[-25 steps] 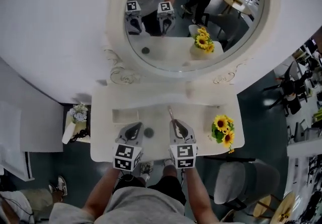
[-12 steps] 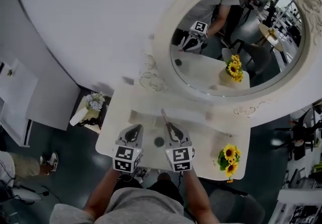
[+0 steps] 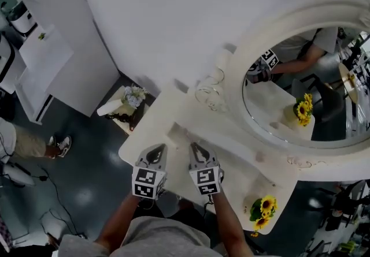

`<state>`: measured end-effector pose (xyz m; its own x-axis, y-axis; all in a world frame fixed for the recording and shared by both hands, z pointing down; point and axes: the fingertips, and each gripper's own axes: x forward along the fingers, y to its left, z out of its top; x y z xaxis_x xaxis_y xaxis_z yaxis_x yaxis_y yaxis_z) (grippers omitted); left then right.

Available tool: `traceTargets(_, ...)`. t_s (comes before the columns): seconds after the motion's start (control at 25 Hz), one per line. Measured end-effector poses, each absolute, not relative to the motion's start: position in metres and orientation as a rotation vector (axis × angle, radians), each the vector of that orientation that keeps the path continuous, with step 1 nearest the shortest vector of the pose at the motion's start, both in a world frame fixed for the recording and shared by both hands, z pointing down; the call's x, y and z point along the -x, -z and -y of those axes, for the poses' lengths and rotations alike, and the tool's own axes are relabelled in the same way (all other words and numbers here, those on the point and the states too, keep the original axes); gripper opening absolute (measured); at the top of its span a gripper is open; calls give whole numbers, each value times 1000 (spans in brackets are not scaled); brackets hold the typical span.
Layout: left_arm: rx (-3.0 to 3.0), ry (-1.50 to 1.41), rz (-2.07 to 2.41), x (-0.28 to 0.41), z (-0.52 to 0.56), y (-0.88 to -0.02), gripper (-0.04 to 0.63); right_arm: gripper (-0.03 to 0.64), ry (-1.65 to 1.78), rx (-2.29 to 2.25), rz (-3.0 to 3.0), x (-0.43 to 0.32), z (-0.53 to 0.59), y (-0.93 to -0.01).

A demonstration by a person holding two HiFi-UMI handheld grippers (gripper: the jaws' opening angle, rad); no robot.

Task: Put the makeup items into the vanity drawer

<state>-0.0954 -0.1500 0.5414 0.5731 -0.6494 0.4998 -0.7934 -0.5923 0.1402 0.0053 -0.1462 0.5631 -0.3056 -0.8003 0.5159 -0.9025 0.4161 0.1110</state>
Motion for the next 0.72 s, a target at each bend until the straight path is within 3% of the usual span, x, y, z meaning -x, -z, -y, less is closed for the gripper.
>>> traceTargets(0.72, -2235, -541, 1385, 120, 133, -586, 0, 54, -290, -1138, 2186, 15, 169, -631)
